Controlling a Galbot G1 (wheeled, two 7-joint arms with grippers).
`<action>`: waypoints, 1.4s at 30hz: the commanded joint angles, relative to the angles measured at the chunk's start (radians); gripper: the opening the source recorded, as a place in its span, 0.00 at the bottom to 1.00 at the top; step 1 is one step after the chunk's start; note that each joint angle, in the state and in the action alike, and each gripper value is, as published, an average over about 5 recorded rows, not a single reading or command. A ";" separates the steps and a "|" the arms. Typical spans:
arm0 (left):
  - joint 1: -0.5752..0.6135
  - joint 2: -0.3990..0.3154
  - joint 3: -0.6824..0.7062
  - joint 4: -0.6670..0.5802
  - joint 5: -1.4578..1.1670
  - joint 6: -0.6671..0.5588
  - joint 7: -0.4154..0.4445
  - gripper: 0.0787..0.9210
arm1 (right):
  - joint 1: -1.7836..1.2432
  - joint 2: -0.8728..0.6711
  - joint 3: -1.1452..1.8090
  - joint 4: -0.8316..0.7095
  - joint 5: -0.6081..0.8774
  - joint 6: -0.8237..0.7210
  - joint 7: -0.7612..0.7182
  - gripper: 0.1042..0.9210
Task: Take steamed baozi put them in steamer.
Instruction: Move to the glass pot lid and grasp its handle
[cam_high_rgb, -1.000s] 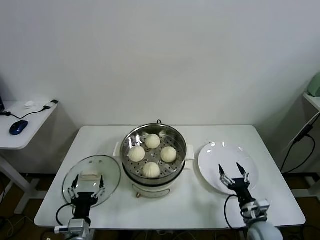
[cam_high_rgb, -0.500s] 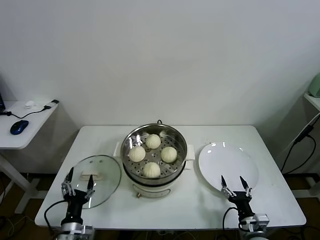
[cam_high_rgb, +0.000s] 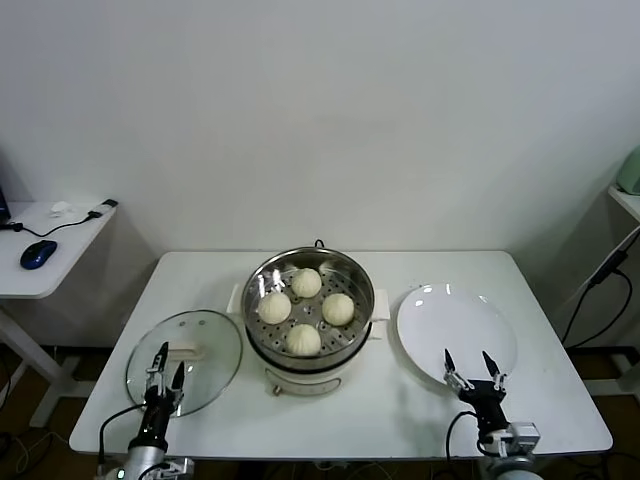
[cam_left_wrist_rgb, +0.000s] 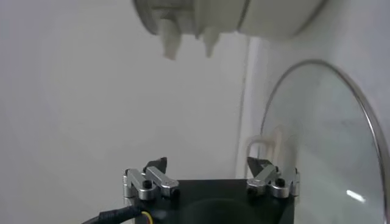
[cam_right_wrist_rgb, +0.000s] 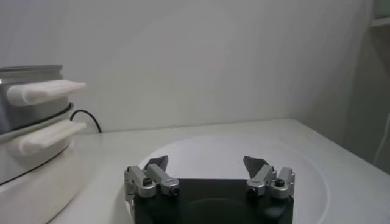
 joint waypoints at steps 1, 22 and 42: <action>-0.012 0.006 -0.004 0.064 0.145 -0.004 -0.024 0.88 | -0.008 0.005 0.006 0.027 0.000 -0.020 0.006 0.88; -0.166 0.022 0.019 0.148 0.114 0.059 0.020 0.88 | -0.020 0.025 0.005 0.025 -0.022 -0.010 0.001 0.88; -0.179 0.025 0.044 0.174 0.109 0.121 0.062 0.22 | -0.022 0.039 0.000 0.027 -0.043 -0.012 -0.001 0.88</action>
